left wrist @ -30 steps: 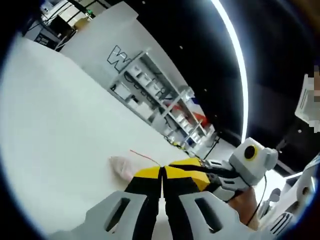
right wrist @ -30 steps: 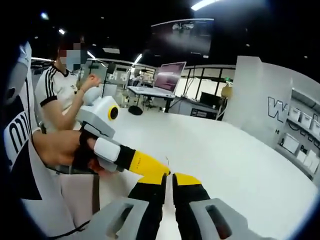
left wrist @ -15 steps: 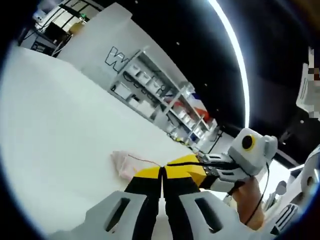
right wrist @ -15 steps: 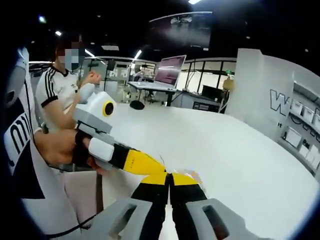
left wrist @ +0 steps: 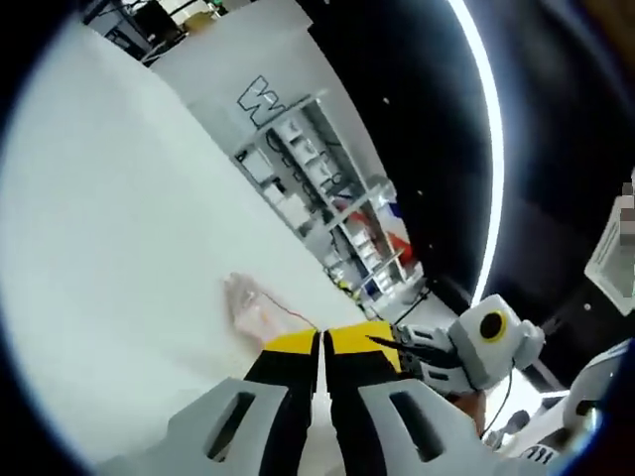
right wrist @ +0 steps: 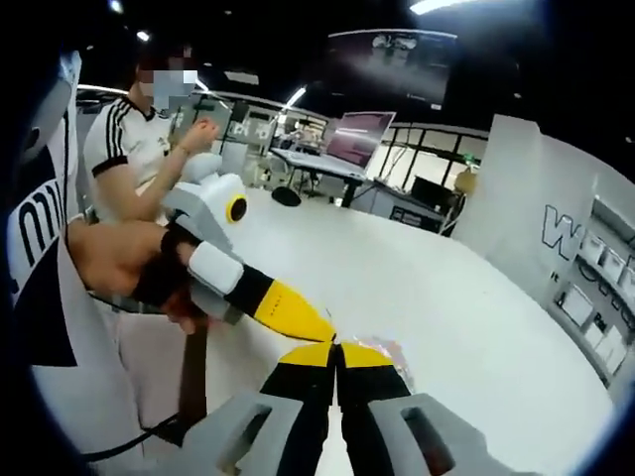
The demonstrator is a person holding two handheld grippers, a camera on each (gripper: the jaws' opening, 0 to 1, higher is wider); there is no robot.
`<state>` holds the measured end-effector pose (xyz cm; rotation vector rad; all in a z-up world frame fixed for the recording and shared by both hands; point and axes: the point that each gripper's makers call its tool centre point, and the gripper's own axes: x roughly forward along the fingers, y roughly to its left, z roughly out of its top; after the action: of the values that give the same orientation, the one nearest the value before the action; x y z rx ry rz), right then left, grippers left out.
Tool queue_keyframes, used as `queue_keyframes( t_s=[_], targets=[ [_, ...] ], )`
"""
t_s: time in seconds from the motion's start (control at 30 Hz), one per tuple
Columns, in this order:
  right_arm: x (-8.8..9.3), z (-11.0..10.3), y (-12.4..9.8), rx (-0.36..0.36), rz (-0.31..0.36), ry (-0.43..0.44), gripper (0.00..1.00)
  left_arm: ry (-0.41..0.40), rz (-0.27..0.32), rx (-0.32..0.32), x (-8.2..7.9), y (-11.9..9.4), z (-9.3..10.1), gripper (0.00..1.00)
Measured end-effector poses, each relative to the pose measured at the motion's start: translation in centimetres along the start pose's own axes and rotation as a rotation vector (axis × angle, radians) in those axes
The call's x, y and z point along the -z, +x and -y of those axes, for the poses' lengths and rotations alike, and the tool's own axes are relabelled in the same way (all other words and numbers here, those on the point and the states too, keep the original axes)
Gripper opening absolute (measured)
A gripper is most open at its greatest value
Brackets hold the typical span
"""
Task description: Open the resealable bag by pulling the two sides of the seal apart until the entire bag opening is separated and visibly accessible.
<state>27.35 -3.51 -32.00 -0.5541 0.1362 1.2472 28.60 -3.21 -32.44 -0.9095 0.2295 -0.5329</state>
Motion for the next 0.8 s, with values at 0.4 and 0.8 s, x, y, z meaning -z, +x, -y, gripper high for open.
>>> queue_keyframes(
  t_s=[0.4, 0.8],
  targets=[
    [0.3, 0.0, 0.1, -0.018, -0.01, 0.013, 0.0, 0.037, -0.032, -0.026, 1.2, -0.4, 0.2, 0.01],
    [0.4, -0.5, 0.5, -0.095, -0.039, 0.057, 0.0, 0.151, -0.049, -0.064, 1.9, -0.3, 0.4, 0.01]
  ],
)
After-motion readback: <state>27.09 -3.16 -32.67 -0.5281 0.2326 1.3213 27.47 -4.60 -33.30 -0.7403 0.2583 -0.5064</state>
